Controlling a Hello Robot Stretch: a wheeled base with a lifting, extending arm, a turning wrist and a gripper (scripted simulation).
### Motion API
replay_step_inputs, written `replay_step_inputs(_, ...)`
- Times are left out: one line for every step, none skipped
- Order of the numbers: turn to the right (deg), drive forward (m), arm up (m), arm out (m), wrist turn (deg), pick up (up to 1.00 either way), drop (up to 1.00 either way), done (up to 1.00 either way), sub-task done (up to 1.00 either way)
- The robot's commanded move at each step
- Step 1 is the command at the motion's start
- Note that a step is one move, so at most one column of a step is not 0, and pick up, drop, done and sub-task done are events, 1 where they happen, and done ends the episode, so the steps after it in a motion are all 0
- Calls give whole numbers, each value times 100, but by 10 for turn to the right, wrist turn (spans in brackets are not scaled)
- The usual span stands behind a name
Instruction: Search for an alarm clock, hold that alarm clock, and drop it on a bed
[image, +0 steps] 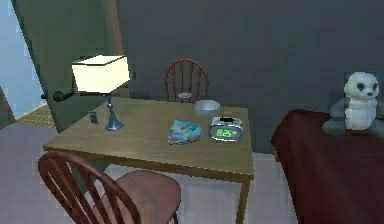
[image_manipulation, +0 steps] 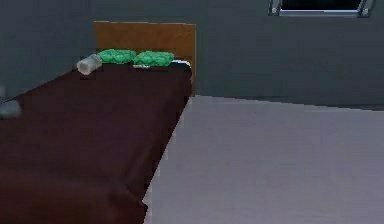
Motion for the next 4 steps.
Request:
replay_step_inputs(0,45,0,0,0,0,0,0,0)
replay_step_inputs(-450,0,0,0,0,0,0,0,0)
replay_step_inputs(-240,0,0,0,0,0,0,0,0)
replay_step_inputs(0,0,50,0,0,0,0,0,0)
